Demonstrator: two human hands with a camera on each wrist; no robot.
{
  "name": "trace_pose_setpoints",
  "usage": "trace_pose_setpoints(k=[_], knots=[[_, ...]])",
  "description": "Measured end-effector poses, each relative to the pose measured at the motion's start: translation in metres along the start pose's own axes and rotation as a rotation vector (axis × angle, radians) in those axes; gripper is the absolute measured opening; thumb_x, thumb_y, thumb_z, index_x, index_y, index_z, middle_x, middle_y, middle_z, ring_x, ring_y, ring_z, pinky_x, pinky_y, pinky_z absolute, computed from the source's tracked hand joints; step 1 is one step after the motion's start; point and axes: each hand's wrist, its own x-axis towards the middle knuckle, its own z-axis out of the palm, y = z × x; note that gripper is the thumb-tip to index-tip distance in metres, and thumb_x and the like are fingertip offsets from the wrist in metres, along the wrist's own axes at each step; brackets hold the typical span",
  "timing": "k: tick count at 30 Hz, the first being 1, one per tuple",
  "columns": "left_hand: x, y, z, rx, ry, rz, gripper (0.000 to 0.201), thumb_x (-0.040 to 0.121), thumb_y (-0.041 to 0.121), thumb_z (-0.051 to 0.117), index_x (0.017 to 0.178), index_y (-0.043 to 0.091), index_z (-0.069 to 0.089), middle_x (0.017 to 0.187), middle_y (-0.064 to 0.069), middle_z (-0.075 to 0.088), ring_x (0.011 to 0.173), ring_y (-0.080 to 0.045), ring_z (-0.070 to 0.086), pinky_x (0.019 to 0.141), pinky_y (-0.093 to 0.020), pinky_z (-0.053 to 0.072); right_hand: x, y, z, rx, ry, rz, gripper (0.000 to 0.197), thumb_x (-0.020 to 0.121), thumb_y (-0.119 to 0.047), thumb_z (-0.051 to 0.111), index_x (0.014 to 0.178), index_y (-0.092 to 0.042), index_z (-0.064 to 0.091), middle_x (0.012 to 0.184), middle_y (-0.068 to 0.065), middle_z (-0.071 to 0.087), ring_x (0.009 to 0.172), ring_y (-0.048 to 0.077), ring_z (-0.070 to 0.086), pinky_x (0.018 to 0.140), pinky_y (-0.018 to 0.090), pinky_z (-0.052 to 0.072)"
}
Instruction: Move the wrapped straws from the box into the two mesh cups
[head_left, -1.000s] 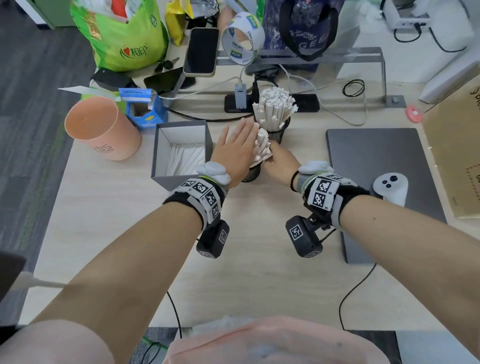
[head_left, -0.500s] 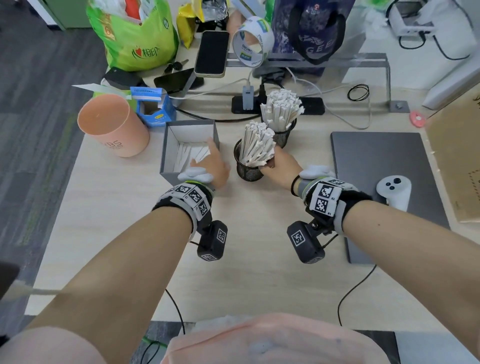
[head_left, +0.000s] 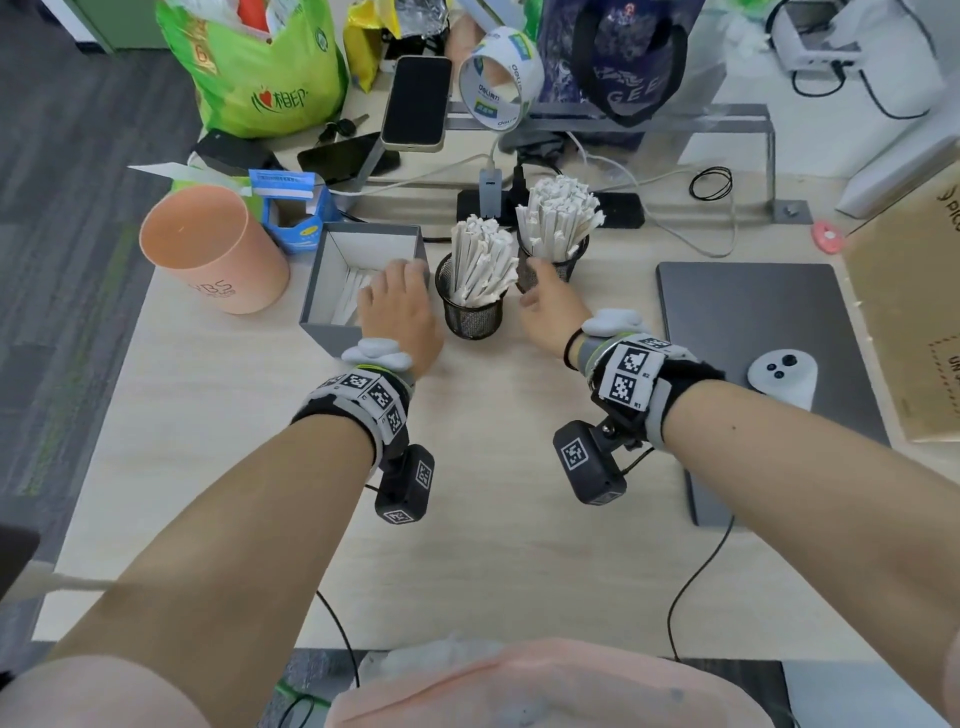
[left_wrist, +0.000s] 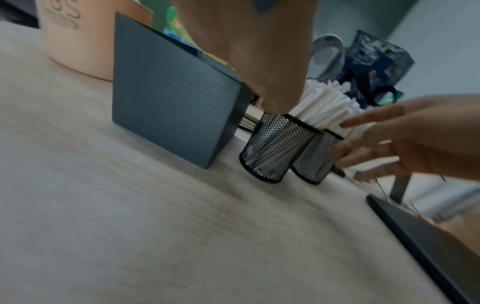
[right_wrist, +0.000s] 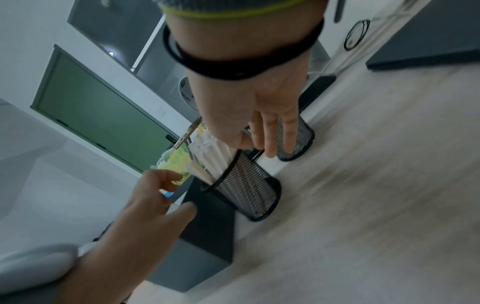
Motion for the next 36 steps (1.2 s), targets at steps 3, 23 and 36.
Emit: trace_pose_setpoints(k=[3, 23, 36], knots=[[-0.007, 0.0, 0.002, 0.056, -0.008, 0.248, 0.03, 0.081, 0.023, 0.057, 0.11, 0.016, 0.057, 0.103, -0.008, 0.059, 0.096, -0.031, 0.054, 0.081, -0.04, 0.037, 0.008, 0.009, -0.013, -0.077, 0.104, 0.03, 0.053, 0.087, -0.007, 0.044, 0.138, -0.014, 0.034, 0.107, 0.019, 0.067, 0.1, 0.036, 0.062, 0.083, 0.036, 0.049], [0.036, 0.017, 0.008, 0.134, -0.184, 0.164, 0.03, 0.096, 0.039, 0.044, 0.104, 0.02, 0.065, 0.095, -0.005, 0.072, 0.104, -0.029, 0.054, 0.087, -0.04, 0.033, 0.015, 0.022, -0.032, -0.255, 0.06, 0.048, 0.026, 0.09, -0.019, 0.054, 0.108, -0.007, 0.068, 0.114, 0.015, 0.068, 0.108, 0.033, 0.061, 0.09, 0.036, 0.048], [0.029, 0.013, -0.058, -0.154, -0.336, 0.028, 0.019, 0.092, 0.03, 0.045, 0.095, 0.013, 0.054, 0.093, -0.007, 0.061, 0.083, -0.024, 0.055, 0.07, -0.032, 0.04, -0.019, -0.015, -0.062, -0.151, 0.067, 0.058, 0.018, 0.08, -0.023, 0.056, 0.075, -0.008, 0.063, 0.08, 0.012, 0.069, 0.079, 0.031, 0.065, 0.075, 0.038, 0.053]])
